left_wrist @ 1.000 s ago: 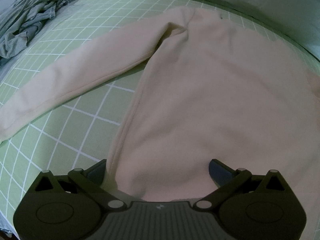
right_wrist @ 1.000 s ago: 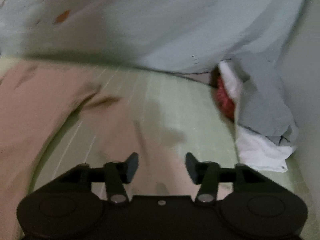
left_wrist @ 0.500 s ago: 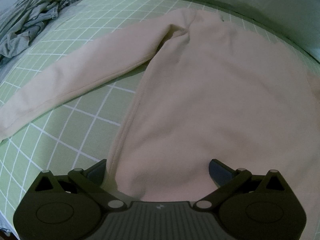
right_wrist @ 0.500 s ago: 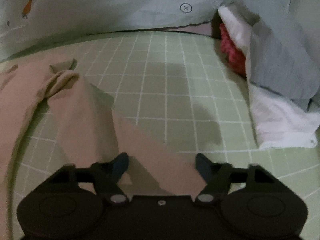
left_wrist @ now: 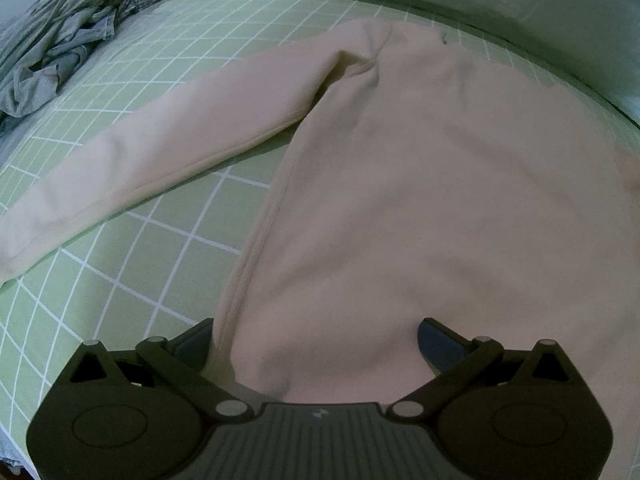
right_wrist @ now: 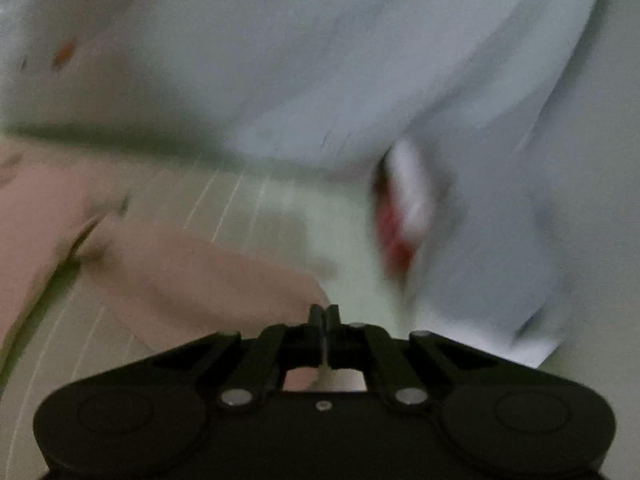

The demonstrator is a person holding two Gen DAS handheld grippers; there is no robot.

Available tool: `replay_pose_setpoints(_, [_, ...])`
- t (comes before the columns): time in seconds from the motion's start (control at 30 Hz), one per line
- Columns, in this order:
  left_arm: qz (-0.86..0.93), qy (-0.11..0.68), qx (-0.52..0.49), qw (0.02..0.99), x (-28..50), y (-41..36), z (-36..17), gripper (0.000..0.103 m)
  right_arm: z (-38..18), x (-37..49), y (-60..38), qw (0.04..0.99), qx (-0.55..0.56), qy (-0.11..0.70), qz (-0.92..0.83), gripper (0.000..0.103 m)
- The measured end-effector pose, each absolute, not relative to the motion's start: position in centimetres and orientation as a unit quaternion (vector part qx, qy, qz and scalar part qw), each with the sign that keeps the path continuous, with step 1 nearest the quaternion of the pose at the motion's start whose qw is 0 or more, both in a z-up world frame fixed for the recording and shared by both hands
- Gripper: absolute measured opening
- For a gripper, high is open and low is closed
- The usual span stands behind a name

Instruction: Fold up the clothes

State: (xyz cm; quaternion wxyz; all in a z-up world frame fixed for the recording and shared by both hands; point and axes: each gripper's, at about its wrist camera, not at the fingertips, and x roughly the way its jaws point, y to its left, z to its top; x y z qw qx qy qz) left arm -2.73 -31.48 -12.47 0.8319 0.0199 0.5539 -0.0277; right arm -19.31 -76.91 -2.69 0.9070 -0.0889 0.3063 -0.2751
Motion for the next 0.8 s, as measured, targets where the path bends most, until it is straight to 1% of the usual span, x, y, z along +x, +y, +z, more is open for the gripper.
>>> replay_pose_setpoints(0.07, [-0.027, 0.553, 0.019, 0.833, -2.8, -31.5, -12.5, 0.103, -0.9, -20.6, -75.0, 0.910, -0.129, 0.258, -0.299, 0.001])
replay_pose_setpoints(0.13, [-0.026, 0.551, 0.019, 0.834, -2.8, -31.5, -12.5, 0.103, -0.8, -21.8, -73.2, 0.906, -0.156, 0.239, -0.314, 0.001])
replay_pose_setpoints(0.2, [-0.026, 0.550, 0.018, 0.835, -2.8, -31.5, -12.5, 0.103, -3.3, -22.8, -72.4, 0.897, -0.145, 0.271, -0.317, 0.002])
replay_pose_setpoints(0.27, [-0.026, 0.550, 0.019, 0.834, -2.8, -31.5, -12.5, 0.103, -6.7, -23.4, -72.2, 0.885, -0.093, 0.343, -0.299, 0.003])
replay_pose_setpoints(0.3, [-0.026, 0.551, 0.019, 0.834, -2.8, -31.5, -12.5, 0.103, -8.1, -23.7, -72.1, 0.880, -0.066, 0.369, -0.292, 0.004])
replay_pose_setpoints(0.33, [-0.027, 0.552, 0.020, 0.833, -2.7, -31.5, -12.5, 0.103, -8.7, -24.0, -72.1, 0.878, -0.037, 0.377, -0.293, 0.006])
replay_pose_setpoints(0.4, [-0.027, 0.553, 0.020, 0.833, -2.7, -31.5, -12.5, 0.103, -9.1, -24.5, -72.5, 0.878, 0.031, 0.371, -0.300, 0.038])
replay_pose_setpoints(0.43, [-0.027, 0.554, 0.020, 0.832, -2.7, -31.5, -12.5, 0.103, -8.8, -24.6, -73.1, 0.880, 0.066, 0.357, -0.307, 0.045])
replay_pose_setpoints(0.47, [-0.027, 0.554, 0.020, 0.832, -2.7, -31.5, -12.5, 0.103, -8.4, -24.4, -73.8, 0.881, 0.094, 0.340, -0.315, 0.048])
replay_pose_setpoints(0.53, [-0.028, 0.555, 0.021, 0.831, -2.6, -31.5, -12.4, 0.103, -7.5, -23.8, -75.7, 0.881, 0.142, 0.310, -0.328, 0.050])
replay_pose_setpoints(0.6, [-0.027, 0.554, 0.020, 0.832, -2.6, -31.6, -12.5, 0.103, -6.7, -22.4, -77.6, 0.879, 0.166, 0.296, -0.335, 0.064])
replay_pose_setpoints(0.67, [-0.025, 0.553, 0.019, 0.833, -2.6, -31.7, -12.5, 0.103, -6.5, -20.8, -78.8, 0.879, 0.169, 0.296, -0.333, 0.064])
replay_pose_setpoints(0.8, [-0.023, 0.550, 0.017, 0.835, -2.7, -31.8, -12.6, 0.103, -7.5, -16.8, -80.5, 0.874, 0.156, 0.335, -0.316, 0.067])
